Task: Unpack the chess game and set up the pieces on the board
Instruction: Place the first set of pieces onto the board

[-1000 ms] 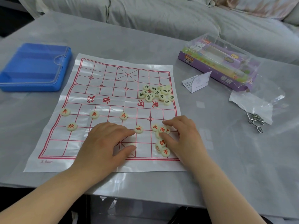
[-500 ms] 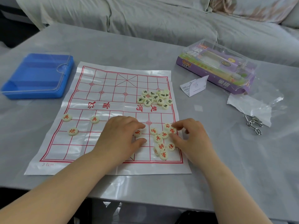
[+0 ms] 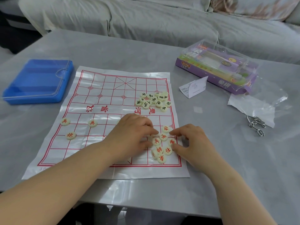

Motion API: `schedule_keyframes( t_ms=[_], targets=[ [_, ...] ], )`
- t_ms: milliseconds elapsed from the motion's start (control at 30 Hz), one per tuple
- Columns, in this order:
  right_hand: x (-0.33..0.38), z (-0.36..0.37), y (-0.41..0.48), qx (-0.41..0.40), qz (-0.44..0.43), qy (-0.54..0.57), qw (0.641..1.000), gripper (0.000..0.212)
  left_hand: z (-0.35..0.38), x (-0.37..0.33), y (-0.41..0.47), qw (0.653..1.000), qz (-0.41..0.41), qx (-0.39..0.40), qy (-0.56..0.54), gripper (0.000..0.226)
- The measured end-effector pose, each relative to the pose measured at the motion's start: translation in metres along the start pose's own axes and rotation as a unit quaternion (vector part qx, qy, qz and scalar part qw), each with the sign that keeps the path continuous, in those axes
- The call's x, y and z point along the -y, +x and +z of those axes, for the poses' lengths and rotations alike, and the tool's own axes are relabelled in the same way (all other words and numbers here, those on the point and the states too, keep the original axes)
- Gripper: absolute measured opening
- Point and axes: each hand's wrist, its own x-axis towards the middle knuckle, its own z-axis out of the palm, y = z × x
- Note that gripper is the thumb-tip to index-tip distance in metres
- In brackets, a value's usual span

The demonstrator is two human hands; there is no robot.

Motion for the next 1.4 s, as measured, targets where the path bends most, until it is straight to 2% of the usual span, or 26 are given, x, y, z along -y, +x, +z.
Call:
schedule_keyframes(
  t_ms=[133, 200, 267, 400, 500, 567, 633, 767, 933, 1067, 1233, 1400],
  targets=[
    [0.009, -0.003, -0.007, -0.016, -0.047, 0.033, 0.998, 0.013, -0.007, -0.005, -0.005, 0.998, 0.028, -0.051, 0.001, 0.024],
    [0.011, -0.002, -0.012, -0.013, -0.070, 0.042, 0.997, 0.014, -0.008, -0.003, -0.008, 0.997, 0.042, -0.057, 0.005, 0.020],
    [0.010, 0.002, -0.012, -0.025, -0.067, 0.042, 0.997, 0.011, -0.009, -0.006, -0.013, 0.998, 0.030, -0.031, -0.033, 0.021],
    [0.007, 0.012, 0.001, -0.084, -0.045, 0.045, 0.994, 0.025, -0.006, -0.016, -0.021, 0.996, 0.044, 0.000, -0.084, 0.036],
    [0.012, 0.022, 0.003, -0.092, -0.063, 0.015, 0.994, 0.030, -0.004, -0.020, -0.022, 0.995, 0.058, -0.026, -0.075, 0.031],
    [0.015, 0.025, 0.002, -0.099, -0.082, 0.005, 0.992, 0.030, -0.004, -0.021, -0.020, 0.997, 0.056, -0.024, -0.056, 0.020],
    [0.015, 0.025, 0.001, -0.093, -0.084, -0.001, 0.992, 0.030, -0.003, -0.020, -0.018, 0.998, 0.045, -0.014, -0.048, 0.015],
    [0.013, 0.025, 0.003, -0.111, -0.090, 0.009, 0.990, 0.031, -0.003, -0.020, -0.018, 0.998, 0.008, -0.009, -0.058, 0.027],
    [0.018, 0.030, 0.004, -0.107, -0.086, -0.041, 0.990, 0.028, -0.010, -0.006, -0.035, 0.990, -0.097, -0.035, -0.092, 0.030],
    [0.025, 0.035, 0.002, -0.146, -0.065, -0.076, 0.984, 0.025, -0.012, 0.011, -0.053, 0.971, -0.179, -0.071, -0.145, 0.022],
    [0.027, 0.032, 0.004, -0.112, -0.048, -0.079, 0.989, 0.027, -0.013, 0.024, -0.059, 0.959, -0.208, -0.119, -0.151, 0.016],
    [0.036, 0.029, 0.011, -0.083, -0.035, -0.119, 0.989, 0.026, -0.007, 0.024, -0.055, 0.967, -0.184, -0.123, -0.130, 0.021]
  ],
)
